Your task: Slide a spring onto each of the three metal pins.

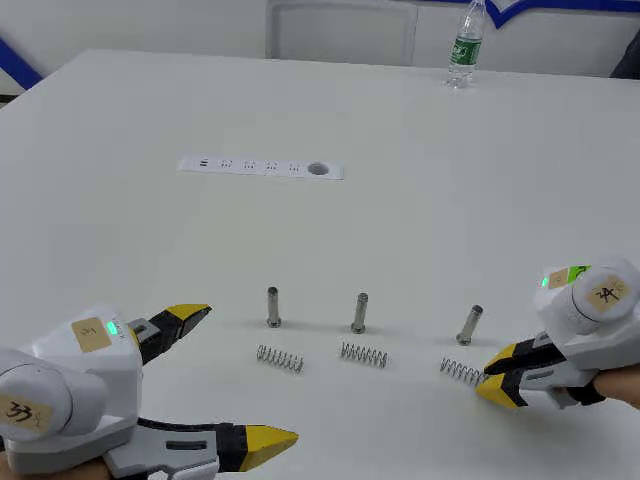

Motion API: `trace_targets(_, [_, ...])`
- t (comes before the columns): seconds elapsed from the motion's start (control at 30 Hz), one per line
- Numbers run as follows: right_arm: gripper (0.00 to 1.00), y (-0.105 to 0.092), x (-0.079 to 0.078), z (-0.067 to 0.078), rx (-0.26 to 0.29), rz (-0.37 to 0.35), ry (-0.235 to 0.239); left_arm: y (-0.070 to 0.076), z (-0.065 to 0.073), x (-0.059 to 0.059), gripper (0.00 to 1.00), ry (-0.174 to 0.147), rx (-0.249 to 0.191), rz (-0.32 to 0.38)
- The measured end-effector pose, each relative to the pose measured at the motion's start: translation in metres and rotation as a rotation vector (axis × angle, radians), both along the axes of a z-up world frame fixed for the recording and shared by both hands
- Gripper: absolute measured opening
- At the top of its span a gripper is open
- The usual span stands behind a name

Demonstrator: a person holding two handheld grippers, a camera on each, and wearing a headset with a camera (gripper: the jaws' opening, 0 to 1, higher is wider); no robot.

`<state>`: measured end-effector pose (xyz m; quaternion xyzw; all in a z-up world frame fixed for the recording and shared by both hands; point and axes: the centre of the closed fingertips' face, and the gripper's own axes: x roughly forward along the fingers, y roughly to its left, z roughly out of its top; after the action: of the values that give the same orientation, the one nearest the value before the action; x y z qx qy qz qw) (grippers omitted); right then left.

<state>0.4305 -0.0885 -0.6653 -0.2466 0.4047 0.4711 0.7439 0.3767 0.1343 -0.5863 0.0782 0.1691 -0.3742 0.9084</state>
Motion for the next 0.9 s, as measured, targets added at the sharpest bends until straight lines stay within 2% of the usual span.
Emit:
trace_targets(0.47, [0.12,0.000,-0.001,0.001,-0.020,0.021,-0.004,-0.004,0.001,-0.004,0.96,0.004,-0.001,-0.021])
trace_targets(0.7, [0.12,0.001,-0.007,0.012,-0.017,0.020,-0.009,-0.009,0.001,-0.007,0.93,0.011,-0.006,-0.045])
trace_targets(0.9, [0.11,0.003,-0.010,0.021,-0.018,0.031,-0.015,-0.018,-0.002,-0.011,0.86,0.023,-0.005,-0.091])
